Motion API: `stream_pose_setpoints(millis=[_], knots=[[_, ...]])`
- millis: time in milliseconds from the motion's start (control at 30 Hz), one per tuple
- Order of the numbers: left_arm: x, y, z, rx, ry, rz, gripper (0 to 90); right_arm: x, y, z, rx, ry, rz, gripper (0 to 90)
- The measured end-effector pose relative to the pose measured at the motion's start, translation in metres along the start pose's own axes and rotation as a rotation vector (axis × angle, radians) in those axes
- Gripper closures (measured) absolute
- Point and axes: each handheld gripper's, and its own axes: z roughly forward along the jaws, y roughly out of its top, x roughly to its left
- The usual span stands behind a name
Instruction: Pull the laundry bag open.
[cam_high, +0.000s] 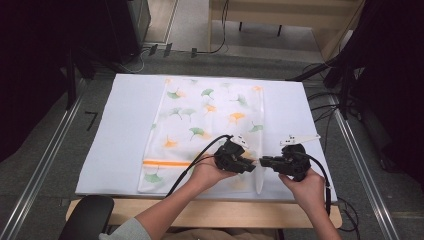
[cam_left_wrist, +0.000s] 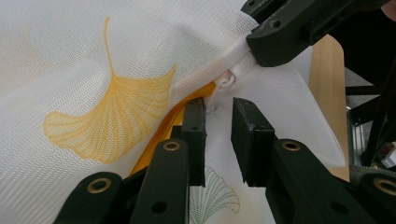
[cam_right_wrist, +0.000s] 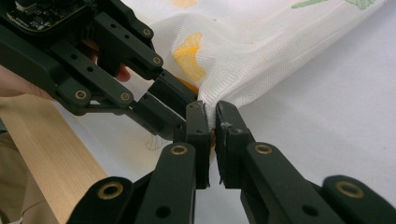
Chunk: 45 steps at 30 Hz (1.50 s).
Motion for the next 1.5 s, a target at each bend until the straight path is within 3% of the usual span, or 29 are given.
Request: stream_pose_setpoints(millis=[200, 300, 633, 1100, 1367, 1500], knots=[[0.0013, 0.0015, -0.0026, -0.012, -0.013, -0.009, 85.6, 0.0005, 0.0004, -0.0004, -0.004, 0.006, -0.006, 86.8], [0.0008, 0.002, -0.0028, -0.01, -0.027, -0.013, 86.0, 0.0001, 0.0002, 0.0, -0.002, 0.004, -0.009, 86.8], [-0.0014, 0.0035, 0.0003, -0.004, -0.004, -0.018, 89.5, 0.0035, 0.0014, 0.0015, 0.004, 0.006, -0.018, 86.8], [0.0024, 0.0047, -0.0012, 0.033, -0.011, -0.043, 90.0, 0.0033, 0.0006, 0.0024, 0.017, -0.002, -0.022, 86.8], [0.0045, 0.0045, -0.0021, 0.049, -0.013, -0.035, 90.0, 0.0039, 0.0006, 0.0023, 0.02, -0.003, -0.024, 86.8], [0.0073, 0.0029, -0.0031, 0.067, 0.005, -0.04, 90.0, 0.002, 0.0004, -0.0002, 0.016, -0.006, -0.024, 86.8]])
